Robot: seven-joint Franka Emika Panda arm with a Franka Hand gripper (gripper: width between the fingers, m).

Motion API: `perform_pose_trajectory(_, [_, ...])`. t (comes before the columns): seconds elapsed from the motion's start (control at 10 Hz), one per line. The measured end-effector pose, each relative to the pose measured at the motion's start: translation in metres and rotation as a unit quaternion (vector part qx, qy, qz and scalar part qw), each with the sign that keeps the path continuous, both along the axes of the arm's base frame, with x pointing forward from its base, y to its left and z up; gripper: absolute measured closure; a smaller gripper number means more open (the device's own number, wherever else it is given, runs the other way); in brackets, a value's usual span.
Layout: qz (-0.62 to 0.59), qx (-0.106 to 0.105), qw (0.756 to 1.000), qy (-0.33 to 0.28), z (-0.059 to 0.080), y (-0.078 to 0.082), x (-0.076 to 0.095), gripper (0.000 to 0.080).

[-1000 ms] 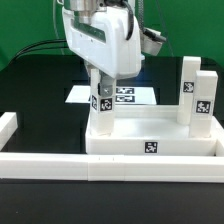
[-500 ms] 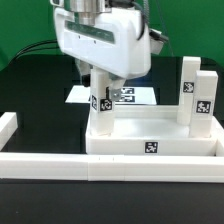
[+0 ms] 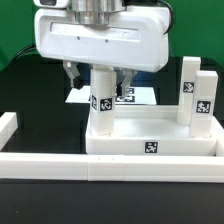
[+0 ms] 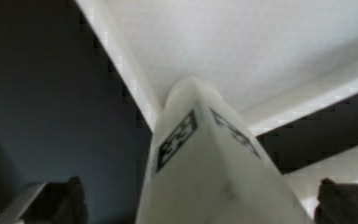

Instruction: Assemble desk

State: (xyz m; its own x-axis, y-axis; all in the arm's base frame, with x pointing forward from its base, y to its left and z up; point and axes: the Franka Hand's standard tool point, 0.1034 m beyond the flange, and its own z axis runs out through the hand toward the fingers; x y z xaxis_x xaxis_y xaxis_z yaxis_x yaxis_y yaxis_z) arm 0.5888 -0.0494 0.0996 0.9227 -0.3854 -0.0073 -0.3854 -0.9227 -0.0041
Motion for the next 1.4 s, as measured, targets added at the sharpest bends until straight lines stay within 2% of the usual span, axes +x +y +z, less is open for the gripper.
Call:
perform_pose_trajectory(0.4, [0.149,0.001,0.989,-0.003,-0.001,0.0049,0.0007,0.015])
perform_pose_trajectory(0.9, [0.34,-0.009,0.94,0.0,-0.0003,0.0037,0.0013,0.015])
perform_pose_trajectory(1.1, [0.344,-0.009,0.939,0.0,-0.0007,0.003,0.001,0.0425])
perform_pose_trajectory(1.2, [0.343,-0.009,0.939,0.0,-0.0008,0.0029,0.001,0.0513])
perform_pose_trajectory(1.4, [0.34,-0.009,0.94,0.0,-0.0009,0.0029,0.0009,0.0512])
